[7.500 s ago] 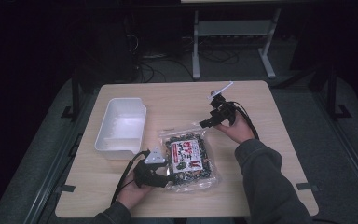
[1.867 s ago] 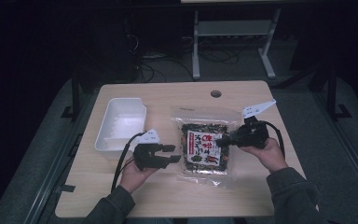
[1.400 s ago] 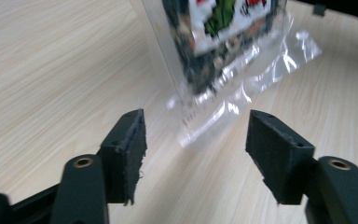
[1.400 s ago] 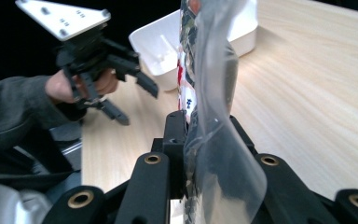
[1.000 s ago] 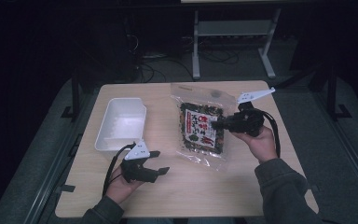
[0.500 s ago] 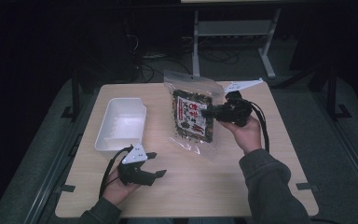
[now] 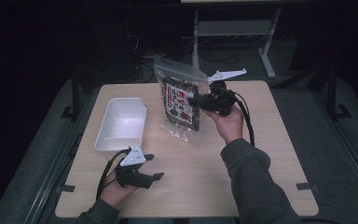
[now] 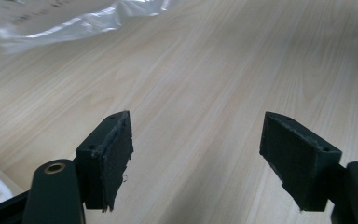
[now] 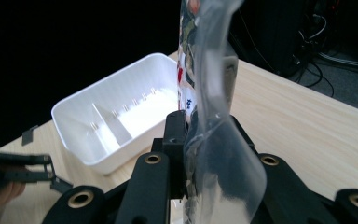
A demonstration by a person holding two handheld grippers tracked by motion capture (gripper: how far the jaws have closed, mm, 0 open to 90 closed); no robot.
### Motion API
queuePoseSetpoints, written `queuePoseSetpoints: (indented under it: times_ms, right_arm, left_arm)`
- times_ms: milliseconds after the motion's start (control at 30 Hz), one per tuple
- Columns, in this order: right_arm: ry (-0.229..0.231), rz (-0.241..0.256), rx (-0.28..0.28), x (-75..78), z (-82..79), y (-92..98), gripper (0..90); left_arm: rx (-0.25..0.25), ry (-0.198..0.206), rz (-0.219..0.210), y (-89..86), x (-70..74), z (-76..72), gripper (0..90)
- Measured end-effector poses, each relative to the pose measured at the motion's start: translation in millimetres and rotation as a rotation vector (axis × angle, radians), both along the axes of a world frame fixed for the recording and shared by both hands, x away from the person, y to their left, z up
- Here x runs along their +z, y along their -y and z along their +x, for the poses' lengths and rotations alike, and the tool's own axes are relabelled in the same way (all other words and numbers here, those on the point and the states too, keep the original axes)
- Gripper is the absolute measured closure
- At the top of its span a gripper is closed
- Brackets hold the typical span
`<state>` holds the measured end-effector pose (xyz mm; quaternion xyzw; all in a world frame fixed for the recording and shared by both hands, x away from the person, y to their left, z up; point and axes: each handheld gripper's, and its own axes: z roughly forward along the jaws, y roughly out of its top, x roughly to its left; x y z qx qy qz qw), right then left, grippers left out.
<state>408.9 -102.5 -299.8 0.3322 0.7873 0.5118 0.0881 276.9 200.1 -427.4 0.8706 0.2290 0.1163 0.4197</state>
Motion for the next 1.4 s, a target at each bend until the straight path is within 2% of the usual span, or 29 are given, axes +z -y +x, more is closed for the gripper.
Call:
queuePoseSetpoints:
  times_ms: [100,333,800,1000,1233,1400]
  right_arm:
    - [0.003,0.000,0.000,1.2,4.5,-10.6,75.2]
    - [0.015,0.013,-0.020,4.0,14.0,-33.6,75.3]
    - [0.050,0.056,-0.030,17.1,22.2,-82.7,75.3]
    - [0.060,0.076,-0.039,17.3,24.6,-99.1,75.2]
    - [0.062,0.097,-0.046,15.8,27.8,-120.5,75.2]
    - [0.079,0.084,-0.036,15.6,28.7,-140.2,75.3]
  left_arm:
    - [-0.001,-0.002,0.013,-1.4,-1.0,-1.4,23.7]
    - [0.007,-0.008,0.013,-8.2,-2.0,-5.0,21.5]
    - [0.025,-0.005,0.020,-21.9,-2.3,-10.9,20.6]
    - [0.027,-0.005,0.038,-26.1,-3.8,-11.6,20.6]
    - [0.036,-0.005,0.031,-30.4,-3.7,-11.9,20.6]
    - [0.033,-0.001,0.034,-31.1,-3.7,-12.0,20.5]
